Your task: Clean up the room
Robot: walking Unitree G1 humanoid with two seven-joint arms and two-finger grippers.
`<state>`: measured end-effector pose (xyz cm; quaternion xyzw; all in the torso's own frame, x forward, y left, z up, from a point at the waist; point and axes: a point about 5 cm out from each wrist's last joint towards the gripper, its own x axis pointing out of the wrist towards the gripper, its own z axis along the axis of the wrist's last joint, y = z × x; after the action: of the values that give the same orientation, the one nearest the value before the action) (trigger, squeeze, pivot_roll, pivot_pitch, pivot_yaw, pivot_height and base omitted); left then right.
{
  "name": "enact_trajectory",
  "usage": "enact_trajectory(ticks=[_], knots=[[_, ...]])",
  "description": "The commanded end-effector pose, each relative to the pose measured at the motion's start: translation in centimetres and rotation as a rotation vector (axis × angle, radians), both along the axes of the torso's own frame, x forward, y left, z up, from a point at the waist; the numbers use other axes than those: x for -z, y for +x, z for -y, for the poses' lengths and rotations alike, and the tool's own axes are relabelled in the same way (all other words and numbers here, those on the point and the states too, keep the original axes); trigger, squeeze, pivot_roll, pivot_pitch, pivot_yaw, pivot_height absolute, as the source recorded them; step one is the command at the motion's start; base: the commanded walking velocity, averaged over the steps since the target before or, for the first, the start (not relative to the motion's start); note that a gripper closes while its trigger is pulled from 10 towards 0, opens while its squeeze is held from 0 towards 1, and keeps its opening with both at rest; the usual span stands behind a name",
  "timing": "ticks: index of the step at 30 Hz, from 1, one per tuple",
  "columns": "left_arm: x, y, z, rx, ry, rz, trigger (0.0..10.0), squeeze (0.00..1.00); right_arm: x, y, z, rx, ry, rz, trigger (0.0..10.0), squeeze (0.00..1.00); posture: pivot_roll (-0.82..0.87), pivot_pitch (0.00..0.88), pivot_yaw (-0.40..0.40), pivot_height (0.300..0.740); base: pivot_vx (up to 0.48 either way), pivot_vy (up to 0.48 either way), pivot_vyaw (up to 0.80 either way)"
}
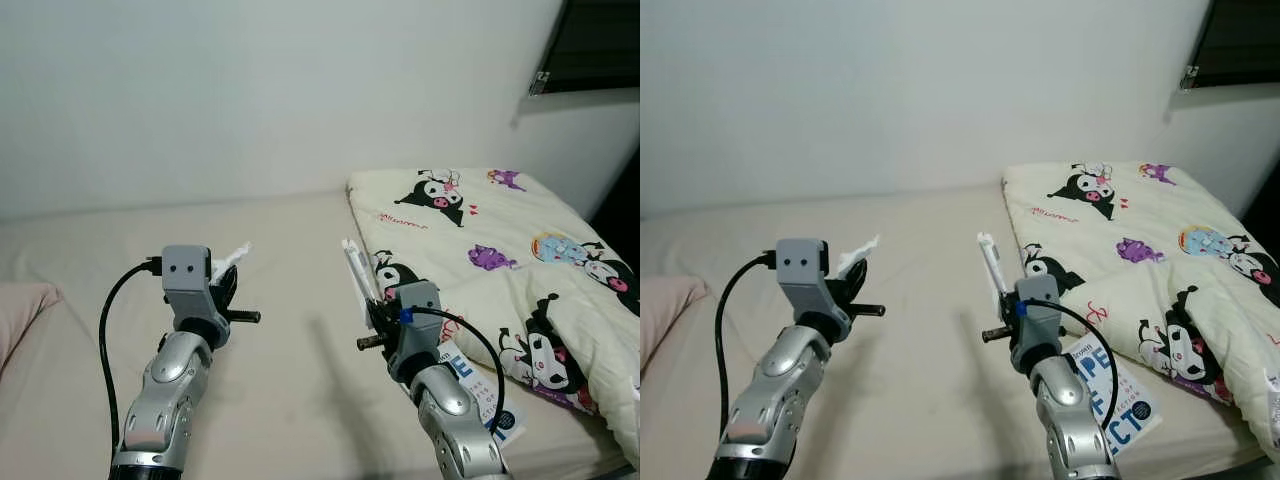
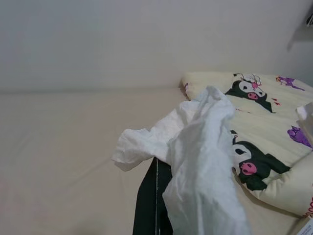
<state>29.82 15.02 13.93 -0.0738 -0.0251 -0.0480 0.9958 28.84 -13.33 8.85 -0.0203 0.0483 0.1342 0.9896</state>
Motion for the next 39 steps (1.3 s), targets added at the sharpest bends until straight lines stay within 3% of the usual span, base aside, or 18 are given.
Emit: enact_trajectory(ticks=[1, 12, 20, 24, 28, 39], knots=[[0.79, -0.21, -0.18, -0.014, 0.0, -0.034, 10.0, 0.0, -0.03, 0.22, 0.01, 0.0, -0.015, -0.002, 10.0, 0.0, 0.04, 0.0, -0.001, 0.74, 0.0, 0.0, 0.0], [0.67, -0.31, -0.07, -0.017, 0.034, -0.018, 10.0, 0.0, -0.18, 0.53, -0.5, -0.04, 0.002, 0.004, 10.0, 0.0, 0.05, 0.0, -0.01, 0.74, 0.0, 0.0, -0.17], [0.61, -0.38, 0.02, -0.016, 0.037, -0.012, 10.0, 0.0, -0.24, 0.58, -0.42, -0.04, 0.008, 0.005, 10.0, 0.0, 0.04, 0.0, -0.012, 0.74, 0.0, 0.0, -0.8], [0.28, -0.34, 0.4, 0.005, 0.078, 0.014, 10.0, 0.0, -0.21, 0.66, -0.19, -0.036, -0.013, 0.003, 10.0, 0.0, 0.04, 0.0, -0.013, 0.74, 0.0, 0.0, -0.8], [0.21, -0.29, 0.62, 0.008, 0.082, 0.017, 10.0, 0.0, -0.08, 0.78, -0.11, -0.038, -0.062, 0.005, 10.0, 0.0, 0.04, 0.0, -0.012, 0.74, 0.0, 0.0, -0.8], [0.47, -0.15, 0.59, -0.012, 0.068, -0.003, 10.0, 0.0, -0.13, 0.99, -0.17, -0.037, -0.068, 0.006, 10.0, 0.0, 0.04, 0.0, -0.017, 0.74, 0.0, 0.0, -0.8]])
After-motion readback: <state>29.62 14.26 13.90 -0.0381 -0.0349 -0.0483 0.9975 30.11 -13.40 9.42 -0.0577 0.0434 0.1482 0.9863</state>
